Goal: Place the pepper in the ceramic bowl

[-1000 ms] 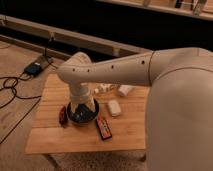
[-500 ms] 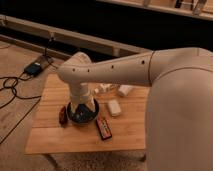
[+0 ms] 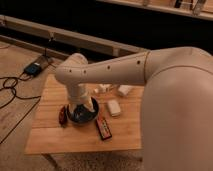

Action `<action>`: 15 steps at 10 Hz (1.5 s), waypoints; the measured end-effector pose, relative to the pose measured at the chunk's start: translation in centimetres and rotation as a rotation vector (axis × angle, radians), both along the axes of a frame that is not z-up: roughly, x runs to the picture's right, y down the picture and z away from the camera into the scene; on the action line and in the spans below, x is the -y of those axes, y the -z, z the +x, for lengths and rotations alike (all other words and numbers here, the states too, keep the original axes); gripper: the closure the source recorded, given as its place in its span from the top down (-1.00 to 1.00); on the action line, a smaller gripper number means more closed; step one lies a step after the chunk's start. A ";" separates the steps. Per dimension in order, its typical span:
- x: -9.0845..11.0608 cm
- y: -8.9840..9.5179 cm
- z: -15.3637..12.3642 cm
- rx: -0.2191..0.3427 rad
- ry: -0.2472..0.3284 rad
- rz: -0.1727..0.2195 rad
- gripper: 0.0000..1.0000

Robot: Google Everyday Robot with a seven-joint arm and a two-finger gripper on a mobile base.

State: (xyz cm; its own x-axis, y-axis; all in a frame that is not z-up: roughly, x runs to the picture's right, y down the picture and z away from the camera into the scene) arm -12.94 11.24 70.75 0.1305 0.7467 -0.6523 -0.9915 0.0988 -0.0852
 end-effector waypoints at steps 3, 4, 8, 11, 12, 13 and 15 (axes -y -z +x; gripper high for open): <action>-2.4 -1.0 -4.8 0.055 0.103 0.000 0.30; -3.9 -1.5 -7.2 0.084 0.145 -0.010 0.30; -7.2 -3.6 -12.6 0.136 0.224 -0.052 0.30; -7.6 -5.7 -14.3 0.141 0.227 -0.070 0.30; -7.3 -6.2 -14.4 0.140 0.217 -0.071 0.30; -7.0 -6.8 -14.5 0.138 0.202 -0.076 0.30; -7.0 -8.1 -14.3 0.136 0.178 -0.094 0.30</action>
State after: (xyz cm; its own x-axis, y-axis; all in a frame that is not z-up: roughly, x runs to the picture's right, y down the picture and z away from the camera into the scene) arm -27.25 18.21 78.81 0.3461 0.6406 -0.6854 -0.9378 0.2567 -0.2336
